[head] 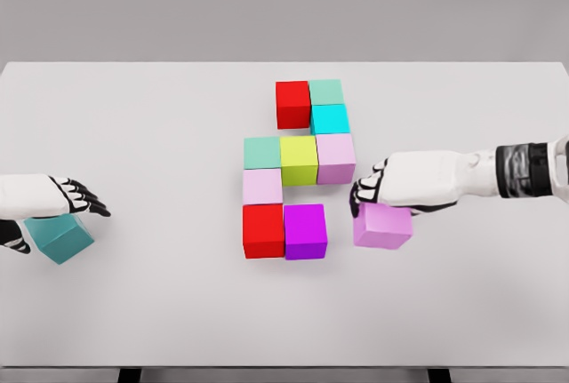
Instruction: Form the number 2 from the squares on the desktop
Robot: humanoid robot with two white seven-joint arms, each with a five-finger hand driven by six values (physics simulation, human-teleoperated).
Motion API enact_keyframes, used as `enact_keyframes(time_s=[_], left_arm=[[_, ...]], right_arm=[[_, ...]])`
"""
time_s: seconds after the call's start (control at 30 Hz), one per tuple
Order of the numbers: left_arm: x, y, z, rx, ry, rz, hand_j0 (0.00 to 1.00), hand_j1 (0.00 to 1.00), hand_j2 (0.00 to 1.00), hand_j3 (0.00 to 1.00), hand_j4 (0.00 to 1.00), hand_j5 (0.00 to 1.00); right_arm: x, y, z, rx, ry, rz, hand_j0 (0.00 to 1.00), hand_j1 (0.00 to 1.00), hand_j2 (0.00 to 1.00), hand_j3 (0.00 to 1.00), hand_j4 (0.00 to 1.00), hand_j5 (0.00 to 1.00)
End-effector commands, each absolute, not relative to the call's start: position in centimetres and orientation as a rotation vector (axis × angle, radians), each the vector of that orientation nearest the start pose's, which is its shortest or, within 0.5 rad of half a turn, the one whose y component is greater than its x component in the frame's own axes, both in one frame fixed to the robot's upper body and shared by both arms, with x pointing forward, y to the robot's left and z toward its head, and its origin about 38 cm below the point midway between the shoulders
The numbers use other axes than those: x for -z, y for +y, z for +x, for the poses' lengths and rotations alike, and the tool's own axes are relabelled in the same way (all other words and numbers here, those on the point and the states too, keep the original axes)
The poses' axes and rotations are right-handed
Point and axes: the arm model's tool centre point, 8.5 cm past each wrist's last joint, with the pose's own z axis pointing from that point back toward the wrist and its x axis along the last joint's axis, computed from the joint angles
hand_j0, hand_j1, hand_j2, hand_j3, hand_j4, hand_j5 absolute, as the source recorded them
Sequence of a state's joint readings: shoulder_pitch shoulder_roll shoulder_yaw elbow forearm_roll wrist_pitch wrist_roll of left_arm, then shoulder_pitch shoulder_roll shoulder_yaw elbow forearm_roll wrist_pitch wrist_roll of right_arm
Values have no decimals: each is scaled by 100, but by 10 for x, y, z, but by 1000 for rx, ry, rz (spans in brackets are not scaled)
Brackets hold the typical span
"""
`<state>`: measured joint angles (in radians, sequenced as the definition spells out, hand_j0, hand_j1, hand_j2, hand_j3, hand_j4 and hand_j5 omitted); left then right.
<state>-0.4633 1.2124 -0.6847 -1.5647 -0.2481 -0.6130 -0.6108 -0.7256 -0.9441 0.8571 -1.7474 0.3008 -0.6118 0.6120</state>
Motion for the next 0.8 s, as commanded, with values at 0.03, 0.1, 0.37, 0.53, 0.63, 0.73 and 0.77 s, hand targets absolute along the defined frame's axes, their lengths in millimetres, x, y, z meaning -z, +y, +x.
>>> enact_keyframes(time_s=[0.03,0.1,0.37,0.53,0.63,0.73,0.77], left_arm=[[-194,406,353,2184,-956,250,100,100,100,100,100,100],[-193,405,353,2190,-954,253,98,98,98,98,98,98],[-188,404,352,2202,-941,253,80,80,80,80,80,80],[-187,404,352,2202,-940,250,64,64,64,64,64,64],[-188,405,352,2202,-939,252,60,60,60,60,60,60],[-188,404,352,2203,-940,252,60,60,60,60,60,60],[-188,404,352,2202,-941,251,60,60,60,60,60,60]], right_arm=[[-216,-240,374,3026,1704,164,41,41,41,41,41,41],[-211,-243,377,3048,1682,181,43,43,43,43,43,43],[-209,-238,382,3044,1683,188,45,45,45,45,45,45],[-208,-228,382,3020,1698,164,47,47,47,47,47,47],[-209,-229,383,3022,1696,173,47,47,47,47,47,47],[-209,-230,385,3027,1687,188,94,94,94,94,94,94],[-209,-229,384,3022,1679,192,100,100,100,100,100,100]])
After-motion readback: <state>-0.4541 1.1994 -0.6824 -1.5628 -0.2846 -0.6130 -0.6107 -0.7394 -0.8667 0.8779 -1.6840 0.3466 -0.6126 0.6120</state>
